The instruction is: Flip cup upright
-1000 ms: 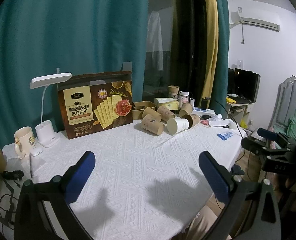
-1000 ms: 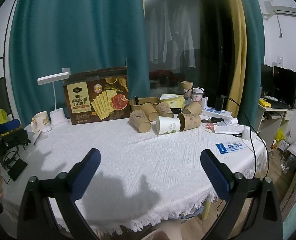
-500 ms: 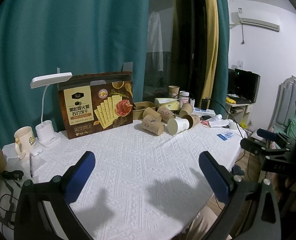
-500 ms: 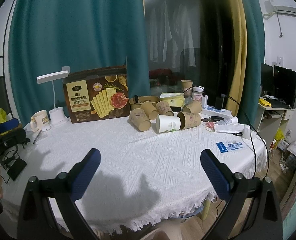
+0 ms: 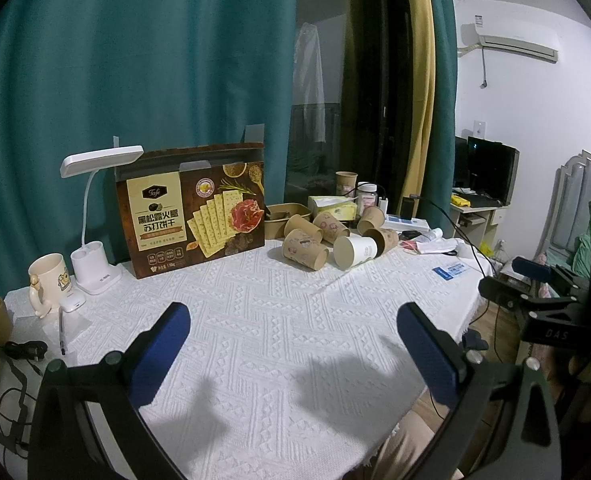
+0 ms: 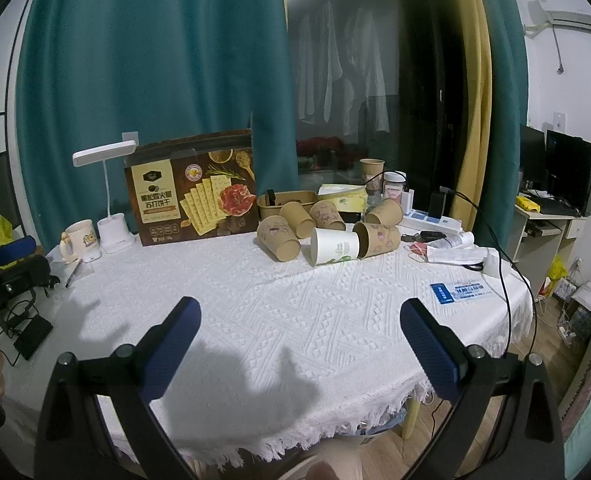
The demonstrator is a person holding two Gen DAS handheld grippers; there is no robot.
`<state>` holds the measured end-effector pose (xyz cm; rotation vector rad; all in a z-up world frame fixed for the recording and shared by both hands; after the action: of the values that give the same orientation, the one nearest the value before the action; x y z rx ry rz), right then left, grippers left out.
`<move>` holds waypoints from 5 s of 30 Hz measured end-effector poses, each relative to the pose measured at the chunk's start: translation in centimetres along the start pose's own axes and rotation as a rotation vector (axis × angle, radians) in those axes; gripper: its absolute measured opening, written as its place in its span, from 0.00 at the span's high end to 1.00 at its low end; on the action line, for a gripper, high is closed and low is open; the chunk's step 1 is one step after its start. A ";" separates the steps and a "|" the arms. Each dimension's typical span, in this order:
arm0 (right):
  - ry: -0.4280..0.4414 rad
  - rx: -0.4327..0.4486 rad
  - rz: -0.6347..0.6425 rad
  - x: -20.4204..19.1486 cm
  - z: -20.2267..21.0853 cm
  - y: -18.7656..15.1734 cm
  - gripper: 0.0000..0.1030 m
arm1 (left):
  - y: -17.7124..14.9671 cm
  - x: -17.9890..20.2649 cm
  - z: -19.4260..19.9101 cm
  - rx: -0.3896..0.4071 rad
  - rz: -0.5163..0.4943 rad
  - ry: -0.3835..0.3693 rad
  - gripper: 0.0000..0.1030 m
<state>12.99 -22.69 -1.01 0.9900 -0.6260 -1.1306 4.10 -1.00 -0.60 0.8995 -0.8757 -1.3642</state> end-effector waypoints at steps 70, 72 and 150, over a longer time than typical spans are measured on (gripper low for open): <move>-0.194 -0.313 -0.147 19.2 -22.7 -1.3 0.04 | 6.5 16.0 -41.8 -0.410 -0.778 -0.352 0.00; -0.195 -0.321 -0.153 19.5 -22.8 -1.6 0.04 | 6.0 16.6 -43.7 -0.447 -0.803 -0.361 0.00; 0.372 -0.563 0.694 -10.5 -15.5 -6.3 0.04 | -5.4 -4.2 -9.5 -0.352 -0.229 -0.229 0.14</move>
<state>19.59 -8.42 -12.95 0.4130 -0.2761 -0.4371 10.42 3.35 -9.44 0.5897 -0.6856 -1.7814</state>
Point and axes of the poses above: each gripper's, at about its wrist camera, not at the fingertips, and z roughly against the way its jaws point, x to its right, y to its top, the point moved 5 cm from there along -z, roughly the way its jaws point, and after that the axes turned 3 degrees about -z, right-handed, at the moved point
